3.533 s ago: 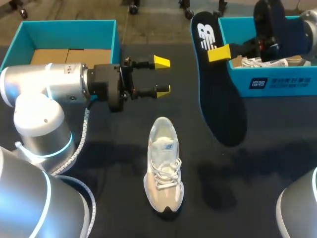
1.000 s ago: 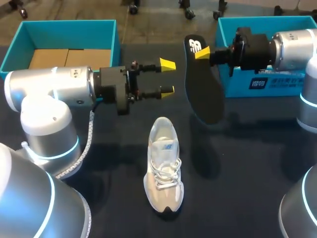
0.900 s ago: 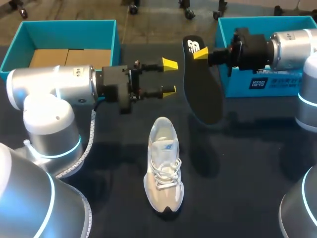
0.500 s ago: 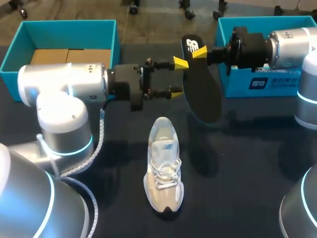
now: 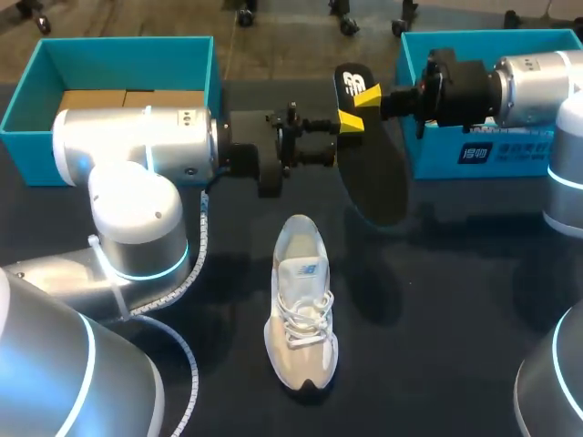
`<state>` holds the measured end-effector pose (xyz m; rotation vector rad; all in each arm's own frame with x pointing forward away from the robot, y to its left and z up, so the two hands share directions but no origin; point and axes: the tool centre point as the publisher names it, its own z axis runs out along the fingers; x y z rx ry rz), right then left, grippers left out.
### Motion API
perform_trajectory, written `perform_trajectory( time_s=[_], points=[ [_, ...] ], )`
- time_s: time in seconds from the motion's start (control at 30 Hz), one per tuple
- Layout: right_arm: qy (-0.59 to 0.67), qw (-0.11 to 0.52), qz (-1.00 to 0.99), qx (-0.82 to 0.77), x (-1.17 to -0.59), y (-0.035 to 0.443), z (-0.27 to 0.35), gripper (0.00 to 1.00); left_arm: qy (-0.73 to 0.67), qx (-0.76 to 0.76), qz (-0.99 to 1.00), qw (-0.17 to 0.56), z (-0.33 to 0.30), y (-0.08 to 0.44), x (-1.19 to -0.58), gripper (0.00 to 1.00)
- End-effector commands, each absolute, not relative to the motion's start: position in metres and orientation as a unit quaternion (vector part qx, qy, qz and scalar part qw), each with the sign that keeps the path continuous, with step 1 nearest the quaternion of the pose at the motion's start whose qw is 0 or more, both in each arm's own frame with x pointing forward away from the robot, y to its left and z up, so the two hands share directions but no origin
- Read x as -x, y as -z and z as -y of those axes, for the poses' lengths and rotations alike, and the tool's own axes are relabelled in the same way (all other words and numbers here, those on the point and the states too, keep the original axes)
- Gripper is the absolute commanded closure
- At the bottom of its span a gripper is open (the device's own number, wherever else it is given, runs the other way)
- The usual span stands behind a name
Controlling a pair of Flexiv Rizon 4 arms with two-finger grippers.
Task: Take the shoe out of the shoebox, open the shoe tongue, remove and reinsert the insole, then place the shoe into the shoebox
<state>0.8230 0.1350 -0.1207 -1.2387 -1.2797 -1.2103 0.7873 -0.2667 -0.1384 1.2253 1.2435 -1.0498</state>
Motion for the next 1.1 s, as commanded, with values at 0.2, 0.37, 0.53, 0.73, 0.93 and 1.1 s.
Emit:
perform_trajectory(
  time_s=[0.2, 0.37, 0.53, 0.73, 0.93, 1.1],
  points=[
    [0.495, 0.474, 0.523, 0.506, -0.824, 0.121, -0.137, 1.0, 0.438, -0.514, -0.517, 0.526, 0.274, 0.138, -0.785, 0.73],
    [0.495, 0.474, 0.523, 0.506, -0.824, 0.121, -0.137, 1.0, 0.442, -0.512, -0.513, 0.529, 0.275, 0.134, -0.785, 0.78],
    [0.495, 0.474, 0.523, 0.506, -0.824, 0.121, -0.137, 1.0, 0.441, -0.513, -0.512, 0.53, 0.277, 0.134, -0.786, 0.98],
    [0.495, 0.474, 0.523, 0.506, -0.824, 0.121, -0.137, 1.0, 0.446, -0.513, -0.513, 0.524, 0.281, 0.136, -0.786, 1.0],
    [0.5, 0.481, 0.528, 0.489, -0.82, 0.121, -0.135, 0.17, 0.445, -0.518, -0.507, 0.525, 0.278, 0.133, -0.783, 1.0],
    [0.504, 0.481, 0.535, 0.478, -0.807, 0.12, -0.127, 0.0, 0.442, -0.522, -0.507, 0.525, 0.265, 0.132, -0.784, 1.0]
  ],
)
